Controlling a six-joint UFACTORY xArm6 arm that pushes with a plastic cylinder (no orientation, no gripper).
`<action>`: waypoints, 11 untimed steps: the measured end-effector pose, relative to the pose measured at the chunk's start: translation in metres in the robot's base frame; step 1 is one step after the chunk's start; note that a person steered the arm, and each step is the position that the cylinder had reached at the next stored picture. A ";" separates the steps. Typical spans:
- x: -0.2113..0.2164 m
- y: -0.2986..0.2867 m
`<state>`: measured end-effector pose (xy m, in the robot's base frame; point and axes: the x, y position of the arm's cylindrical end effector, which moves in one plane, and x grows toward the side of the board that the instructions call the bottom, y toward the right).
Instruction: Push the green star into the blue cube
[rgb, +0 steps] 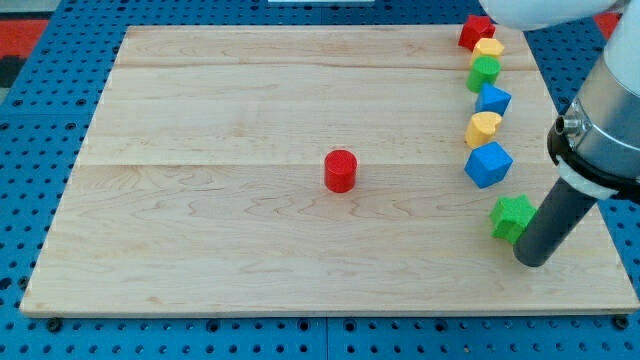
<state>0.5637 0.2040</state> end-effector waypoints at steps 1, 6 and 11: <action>-0.011 0.000; -0.020 0.032; -0.037 -0.005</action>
<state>0.5268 0.1992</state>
